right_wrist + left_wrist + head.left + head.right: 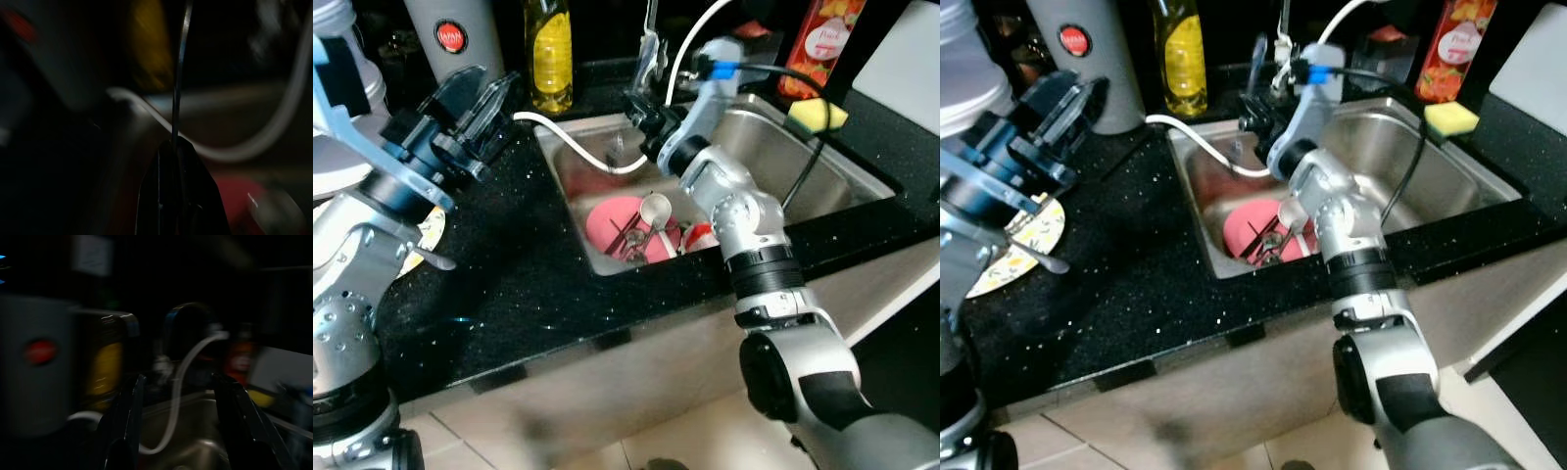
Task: Kitchen organization
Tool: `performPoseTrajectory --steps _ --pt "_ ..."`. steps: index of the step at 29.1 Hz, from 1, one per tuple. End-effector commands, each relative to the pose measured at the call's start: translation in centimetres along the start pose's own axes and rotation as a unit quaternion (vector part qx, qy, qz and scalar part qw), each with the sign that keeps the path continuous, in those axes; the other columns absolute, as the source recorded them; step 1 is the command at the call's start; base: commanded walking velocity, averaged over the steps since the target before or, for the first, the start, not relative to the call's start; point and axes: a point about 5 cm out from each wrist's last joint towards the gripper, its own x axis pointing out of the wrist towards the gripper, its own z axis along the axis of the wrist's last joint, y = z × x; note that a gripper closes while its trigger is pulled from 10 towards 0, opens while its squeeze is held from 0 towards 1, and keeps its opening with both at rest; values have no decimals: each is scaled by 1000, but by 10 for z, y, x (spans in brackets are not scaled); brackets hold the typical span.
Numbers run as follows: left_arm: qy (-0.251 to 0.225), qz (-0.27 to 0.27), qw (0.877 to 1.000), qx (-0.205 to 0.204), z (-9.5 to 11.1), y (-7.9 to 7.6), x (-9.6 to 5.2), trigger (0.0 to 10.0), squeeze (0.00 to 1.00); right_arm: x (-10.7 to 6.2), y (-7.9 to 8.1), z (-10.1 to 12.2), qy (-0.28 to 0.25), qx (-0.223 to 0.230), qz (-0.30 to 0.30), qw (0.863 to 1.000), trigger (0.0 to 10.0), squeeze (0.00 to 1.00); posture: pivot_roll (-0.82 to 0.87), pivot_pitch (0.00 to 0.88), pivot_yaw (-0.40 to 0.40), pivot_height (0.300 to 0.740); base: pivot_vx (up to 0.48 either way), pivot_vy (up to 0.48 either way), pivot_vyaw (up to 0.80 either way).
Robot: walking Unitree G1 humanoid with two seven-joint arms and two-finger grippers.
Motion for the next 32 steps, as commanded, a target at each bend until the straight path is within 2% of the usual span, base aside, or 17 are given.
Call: performPoseTrajectory --steps 1,2,3,4,5,7,8,12,13,15,17,21,22,23,24,25,32 --pt "6 50 999 0 -2 12 -1 10000 0 0 -6 -18 47 -5 -24 999 10000 0 99 0 -46 740 0 0 0" --pt "6 50 999 0 -2 12 -1 10000 0 0 -6 -18 47 -5 -24 999 10000 0 99 0 -46 740 0 0 0" --pt "7 72 997 -2 -3 18 -1 10000 0 -1 -8 -27 67 -4 -26 997 10000 263 102 0 -48 740 0 0 0" --pt "10 93 996 0 -3 23 -2 10000 0 -2 -6 -32 79 -8 -17 997 10000 263 102 0 -49 740 0 0 0" --pt "17 127 992 6 -5 31 -3 10000 0 -2 -2 -36 88 -20 -2 996 10000 984 101 0 -48 740 0 0 0" --pt "17 127 992 6 -5 31 -3 10000 0 -2 -2 -36 88 -20 -2 996 10000 984 101 0 -48 740 0 0 0" --pt "29 172 985 18 -8 41 -5 10000 0 -1 1 -37 85 -25 8 996 10000 1000 103 0 -49 740 0 0 0" --pt "87 290 950 74 -19 65 -10 10000 0 3 13 -10 -14 -18 48 999 10000 1000 102 0 -42 740 0 0 0" --pt "108 314 938 96 -22 69 -12 10000 0 3 16 -1 -43 -11 56 997 10000 0 102 0 -40 740 0 0 0" --pt "137 334 925 116 -26 71 -15 10000 0 2 19 8 -71 -4 66 995 10000 0 98 0 -33 740 0 0 0" --pt "198 353 897 179 -31 73 -25 10000 0 1 22 18 -96 0 76 993 10000 0 105 0 -31 740 0 0 0" --pt "259 350 879 194 -41 74 -39 10000 0 0 25 18 -100 -2 82 992 10000 0 114 0 -29 740 0 0 0" --pt "281 345 876 187 -45 75 -44 10000 118 0 27 17 -99 -2 85 991 10000 0 115 0 -28 740 0 0 0" --pt "281 345 876 187 -45 75 -44 10000 118 0 27 17 -99 -2 85 991 10000 0 115 0 -28 740 0 0 0" --pt "303 321 883 160 -50 72 -49 10000 698 1 28 16 -100 -2 87 991 10000 0 118 0 -26 740 0 0 0" --pt "319 301 885 157 -53 70 -53 10000 1000 1 28 15 -100 -2 89 991 10000 0 122 0 -25 740 0 0 0" --pt "351 279 879 159 -54 75 -61 10000 1000 1 30 13 -103 2 95 990 10000 0 129 0 -24 740 0 0 0"
